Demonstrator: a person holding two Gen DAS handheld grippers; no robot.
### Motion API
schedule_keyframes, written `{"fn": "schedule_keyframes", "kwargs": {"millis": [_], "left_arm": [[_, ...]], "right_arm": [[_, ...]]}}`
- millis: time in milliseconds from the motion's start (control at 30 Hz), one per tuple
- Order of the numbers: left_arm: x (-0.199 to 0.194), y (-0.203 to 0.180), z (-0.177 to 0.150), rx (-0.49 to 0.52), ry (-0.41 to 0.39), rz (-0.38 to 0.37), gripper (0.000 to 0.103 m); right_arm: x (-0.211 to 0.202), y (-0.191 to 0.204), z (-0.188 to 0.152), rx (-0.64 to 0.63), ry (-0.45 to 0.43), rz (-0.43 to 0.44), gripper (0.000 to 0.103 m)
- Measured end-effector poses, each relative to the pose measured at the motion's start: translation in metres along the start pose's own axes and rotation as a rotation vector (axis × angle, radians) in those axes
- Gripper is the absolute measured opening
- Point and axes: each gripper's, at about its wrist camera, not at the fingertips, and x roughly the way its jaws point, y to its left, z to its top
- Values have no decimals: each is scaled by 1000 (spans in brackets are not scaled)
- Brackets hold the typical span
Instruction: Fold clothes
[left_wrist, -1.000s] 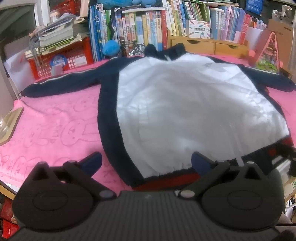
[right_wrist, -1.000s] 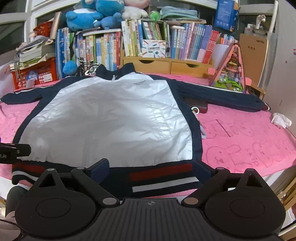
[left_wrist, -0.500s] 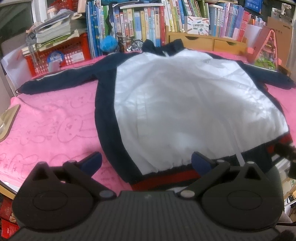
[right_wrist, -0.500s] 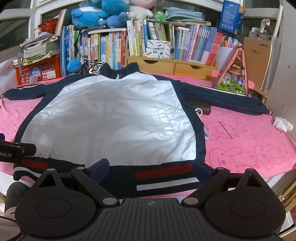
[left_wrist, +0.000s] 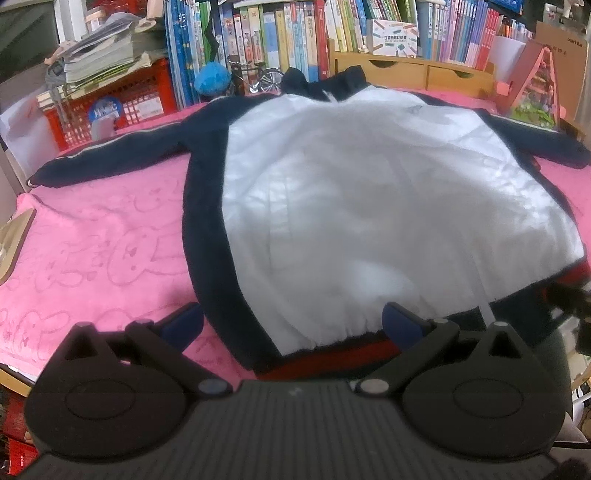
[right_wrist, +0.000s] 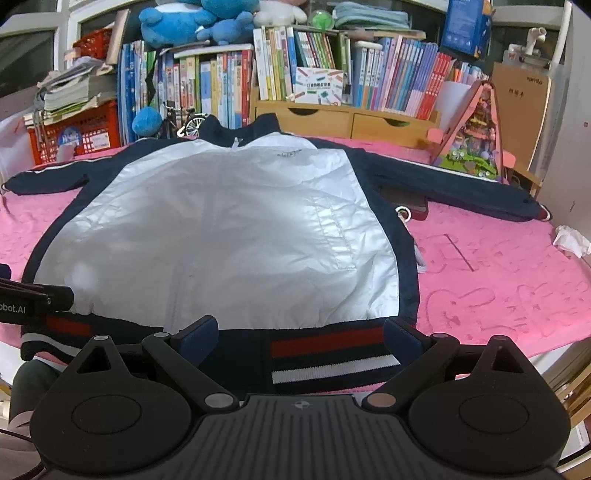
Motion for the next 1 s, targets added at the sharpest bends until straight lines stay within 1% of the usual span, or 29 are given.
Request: {"fn": "schedule_keyframes", "kwargs": {"millis": [100, 167, 233, 300, 367, 400, 500, 567, 667, 733, 800, 867, 1000], "left_arm": [[4, -2, 3, 4, 9, 0, 103], [5, 0, 7, -3, -5, -22, 103], [5, 9, 17, -46, -41, -56, 103], [8, 21, 30, -116, -75, -71, 103], [14, 32, 45, -191, -110, -69, 103], [18, 35, 52, -218, -122, -63, 103], [38, 39, 68, -270, -129, -39, 103], [51, 41, 74, -284, -128, -28, 103], [72, 38, 76, -281, -124, 4, 103], [85, 37, 74, -295, -113, 18, 103], [97, 39, 72, -319, -87, 12, 103], [107, 39, 69, -316, -70, 22, 103], [113, 29, 63, -188, -117, 65, 103]], "right_arm": [[5, -3, 2, 8, 3, 19, 97], [2, -12, 6, 34, -35, 75, 97], [-2, -38, 17, 133, -109, 182, 97], [-1, -73, 31, 255, -172, 223, 99], [6, -108, 45, 350, -220, 174, 101], [12, -130, 53, 397, -245, 112, 101], [31, -191, 69, 509, -309, -34, 101], [48, -232, 77, 591, -323, -89, 101], [81, -283, 85, 680, -339, -134, 101], [110, -304, 91, 701, -314, -161, 101], [140, -324, 96, 720, -287, -189, 100], [168, -341, 103, 735, -257, -212, 99], [214, -354, 120, 695, -201, -279, 96]]}}
